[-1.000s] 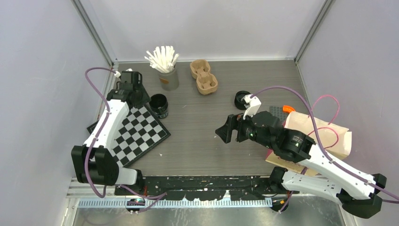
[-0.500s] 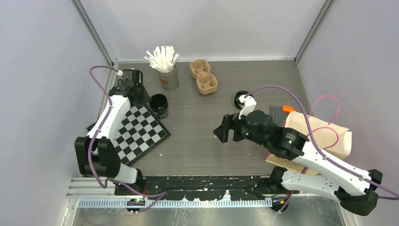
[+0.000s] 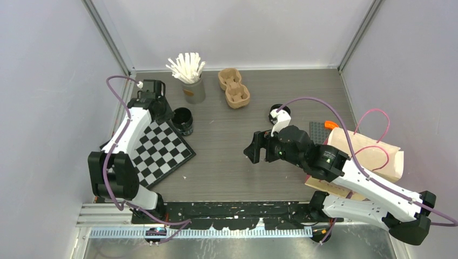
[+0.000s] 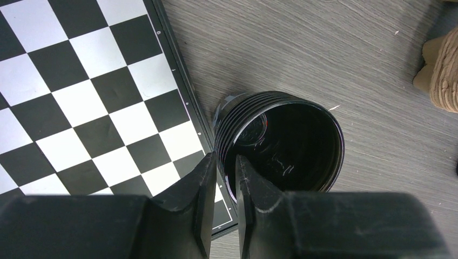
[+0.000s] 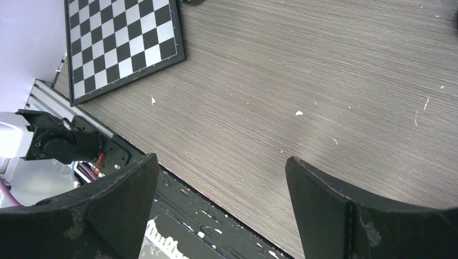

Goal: Pack the takeout coffee

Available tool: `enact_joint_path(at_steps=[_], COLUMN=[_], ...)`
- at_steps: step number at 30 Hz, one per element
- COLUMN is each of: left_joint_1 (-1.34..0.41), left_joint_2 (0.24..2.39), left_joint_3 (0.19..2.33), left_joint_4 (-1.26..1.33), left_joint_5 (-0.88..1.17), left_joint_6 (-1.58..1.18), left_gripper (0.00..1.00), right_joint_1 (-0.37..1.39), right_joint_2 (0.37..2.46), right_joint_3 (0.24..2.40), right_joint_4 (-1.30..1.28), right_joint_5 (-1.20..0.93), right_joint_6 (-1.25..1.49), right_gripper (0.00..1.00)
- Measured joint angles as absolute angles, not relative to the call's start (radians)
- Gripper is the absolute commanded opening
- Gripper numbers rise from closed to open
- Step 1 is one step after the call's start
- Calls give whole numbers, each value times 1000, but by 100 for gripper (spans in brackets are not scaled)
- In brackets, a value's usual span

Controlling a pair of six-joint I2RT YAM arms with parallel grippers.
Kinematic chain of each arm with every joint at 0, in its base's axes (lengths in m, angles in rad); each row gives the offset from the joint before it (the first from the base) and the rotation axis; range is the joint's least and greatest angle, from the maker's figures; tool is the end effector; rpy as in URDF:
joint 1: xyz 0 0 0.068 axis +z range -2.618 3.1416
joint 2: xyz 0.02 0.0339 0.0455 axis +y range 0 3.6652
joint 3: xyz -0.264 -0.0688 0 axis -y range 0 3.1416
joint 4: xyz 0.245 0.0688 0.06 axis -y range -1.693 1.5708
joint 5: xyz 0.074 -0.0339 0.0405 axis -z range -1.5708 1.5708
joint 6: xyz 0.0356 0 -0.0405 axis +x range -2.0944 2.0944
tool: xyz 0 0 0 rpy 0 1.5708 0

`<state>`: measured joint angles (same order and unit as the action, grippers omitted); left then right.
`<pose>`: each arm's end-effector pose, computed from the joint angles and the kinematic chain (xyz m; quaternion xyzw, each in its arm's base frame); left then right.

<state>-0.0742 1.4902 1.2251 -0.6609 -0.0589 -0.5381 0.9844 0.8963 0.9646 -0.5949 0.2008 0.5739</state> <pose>0.3160 -0.0214 0.2828 -0.2270 0.9205 -0.0688 0.3104 0.1108 0.1540 0.3415 -0.1268 0.8545 0.2868 0.4141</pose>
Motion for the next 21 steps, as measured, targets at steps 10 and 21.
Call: enact_joint_path(at_steps=[10, 21], left_joint_1=[-73, -73], left_joint_2=[1490, 1490], left_joint_3=[1225, 1225], left_joint_4=[-643, -645], left_joint_5=[-37, -25], left_joint_6=[-517, -495], left_gripper=[13, 0], right_joint_1=[984, 984], right_joint_2=[896, 874], right_joint_3=[963, 957], right_joint_4=[-597, -614], right_joint_5=[200, 216], right_joint_6=[574, 574], right_gripper=[91, 91])
